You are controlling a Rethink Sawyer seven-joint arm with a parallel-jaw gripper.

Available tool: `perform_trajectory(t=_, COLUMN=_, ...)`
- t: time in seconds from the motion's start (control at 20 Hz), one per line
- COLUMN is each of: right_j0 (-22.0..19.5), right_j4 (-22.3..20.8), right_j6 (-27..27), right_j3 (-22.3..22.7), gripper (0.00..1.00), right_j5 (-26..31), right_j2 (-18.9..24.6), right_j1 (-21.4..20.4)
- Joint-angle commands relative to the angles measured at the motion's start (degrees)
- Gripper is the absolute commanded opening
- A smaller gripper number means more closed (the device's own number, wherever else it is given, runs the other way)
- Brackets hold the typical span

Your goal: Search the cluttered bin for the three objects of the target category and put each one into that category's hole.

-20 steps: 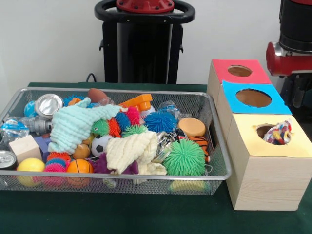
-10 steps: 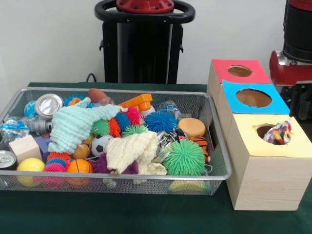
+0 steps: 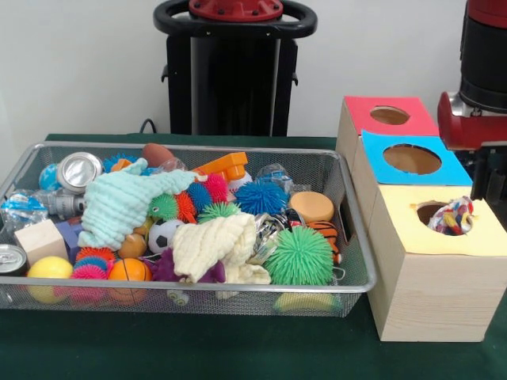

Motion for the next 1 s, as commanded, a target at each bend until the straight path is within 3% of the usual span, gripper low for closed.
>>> perform_trajectory(t=0.05, right_j0=-1.65, right_j4=-0.84, right_j6=0.43, right_j3=1.46, gripper=0.00, right_j5=3.04, right_j2=-0.71, right_j1=2.62)
perform_trajectory(t=1.0, right_j0=-4.22, right_j4=-2.72, right_j6=-3.52, right_j3=5.71, gripper=0.00, right_j5=-1.53, right_j2=-0.07, right_j1=3.35)
